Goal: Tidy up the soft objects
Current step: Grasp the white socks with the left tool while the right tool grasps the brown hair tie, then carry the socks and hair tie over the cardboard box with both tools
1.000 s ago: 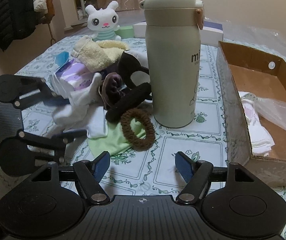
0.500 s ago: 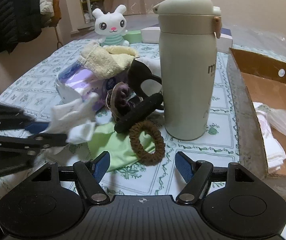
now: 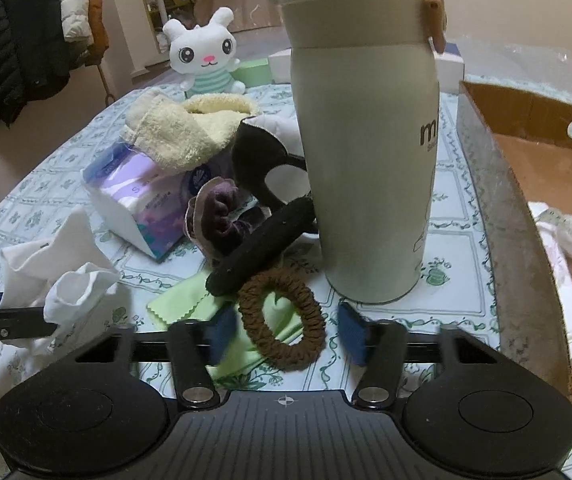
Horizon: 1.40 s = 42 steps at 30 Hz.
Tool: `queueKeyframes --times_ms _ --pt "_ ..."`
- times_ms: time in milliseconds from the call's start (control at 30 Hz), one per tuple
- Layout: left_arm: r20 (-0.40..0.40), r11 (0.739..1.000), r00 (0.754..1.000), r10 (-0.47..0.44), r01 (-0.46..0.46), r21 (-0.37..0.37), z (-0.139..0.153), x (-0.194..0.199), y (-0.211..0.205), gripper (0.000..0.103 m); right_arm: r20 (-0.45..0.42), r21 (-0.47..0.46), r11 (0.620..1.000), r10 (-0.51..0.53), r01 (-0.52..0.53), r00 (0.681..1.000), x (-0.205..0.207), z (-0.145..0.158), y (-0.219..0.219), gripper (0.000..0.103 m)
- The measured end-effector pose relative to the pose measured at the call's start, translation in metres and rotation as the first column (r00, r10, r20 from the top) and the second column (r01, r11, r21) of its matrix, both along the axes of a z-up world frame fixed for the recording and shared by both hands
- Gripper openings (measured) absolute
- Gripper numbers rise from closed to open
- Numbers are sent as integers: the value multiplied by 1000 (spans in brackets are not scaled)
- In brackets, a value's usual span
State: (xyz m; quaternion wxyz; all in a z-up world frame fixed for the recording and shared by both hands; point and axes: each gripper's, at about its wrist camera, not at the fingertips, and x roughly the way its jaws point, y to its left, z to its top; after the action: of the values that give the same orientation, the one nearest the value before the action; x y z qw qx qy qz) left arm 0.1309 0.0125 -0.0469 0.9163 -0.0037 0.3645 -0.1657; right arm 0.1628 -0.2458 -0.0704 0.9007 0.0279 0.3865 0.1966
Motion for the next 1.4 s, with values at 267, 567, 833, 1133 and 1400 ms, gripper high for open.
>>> queueKeyframes --times_ms 267,567,833,1133,1400 --pt "2 1000 1000 0 1 -18 2 -4 -4 15 1 0 999 -34 34 999 -21 9 -8 20" --pt "-4 999 1000 22 -22 -38 12 -24 -12 15 30 -7 996 -87 88 996 -62 28 -22 17" --pt "-29 994 999 32 -35 -99 22 -40 -29 15 60 -18 995 -97 98 994 -92 48 -30 17" --pt "-3 993 1000 4 -5 -122 37 -49 -57 15 91 -15 989 -144 146 985 -116 63 -52 17" --pt "-10 992 1000 -27 26 -126 40 -52 -83 15 99 -7 978 -208 210 973 -131 67 -80 17"
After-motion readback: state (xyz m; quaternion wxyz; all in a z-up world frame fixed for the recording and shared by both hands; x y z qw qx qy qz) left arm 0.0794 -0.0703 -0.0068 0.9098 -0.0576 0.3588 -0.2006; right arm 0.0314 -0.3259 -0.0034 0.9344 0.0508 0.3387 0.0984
